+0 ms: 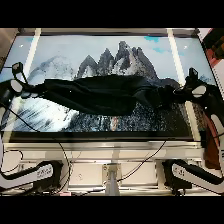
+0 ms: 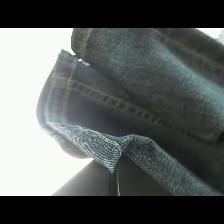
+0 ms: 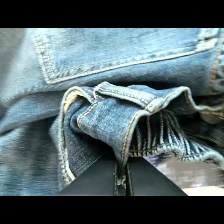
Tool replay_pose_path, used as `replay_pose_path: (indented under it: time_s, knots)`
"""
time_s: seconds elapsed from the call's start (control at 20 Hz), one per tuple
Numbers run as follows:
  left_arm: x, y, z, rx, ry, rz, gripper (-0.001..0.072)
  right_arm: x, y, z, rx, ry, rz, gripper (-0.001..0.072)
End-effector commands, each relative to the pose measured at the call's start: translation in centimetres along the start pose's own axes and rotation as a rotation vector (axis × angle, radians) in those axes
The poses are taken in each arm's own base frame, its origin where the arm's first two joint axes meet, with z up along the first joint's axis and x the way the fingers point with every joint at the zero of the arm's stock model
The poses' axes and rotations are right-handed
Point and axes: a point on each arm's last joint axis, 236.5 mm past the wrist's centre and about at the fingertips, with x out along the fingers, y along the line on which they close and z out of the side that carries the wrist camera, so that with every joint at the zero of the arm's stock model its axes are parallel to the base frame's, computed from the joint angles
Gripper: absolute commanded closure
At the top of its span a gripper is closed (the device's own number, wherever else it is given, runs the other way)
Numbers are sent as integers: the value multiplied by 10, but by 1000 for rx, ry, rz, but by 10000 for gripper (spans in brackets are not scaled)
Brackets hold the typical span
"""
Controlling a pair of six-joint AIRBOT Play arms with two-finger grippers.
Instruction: Fold the clothes and pants, and hang the long-sleeved shirts on hangers.
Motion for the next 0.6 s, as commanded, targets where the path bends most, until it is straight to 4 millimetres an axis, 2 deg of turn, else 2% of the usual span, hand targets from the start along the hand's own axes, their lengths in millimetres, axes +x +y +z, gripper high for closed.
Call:
replay_pose_path:
  time_s: [0.0,0.1,0.15,0.25,0.4,0.55]
  knots:
    - [-16,26,23,43,38,34,691,-20,-28,42,-145,-9,-152,660]
    - [-32,36,48,29,-24,47,692,-40,-30,73,-132,-70,-156,660]
    - [-38,37,55,38,-38,50,692,-49,-34,81,-128,-75,-166,660]
    - [-47,40,54,51,-10,55,692,-63,-47,79,-104,-39,-191,660]
    - [-43,52,11,144,179,89,692,-67,-64,41,-140,137,-210,660]
    - [-39,74,-37,219,418,147,692,-76,-77,12,-205,276,-250,659]
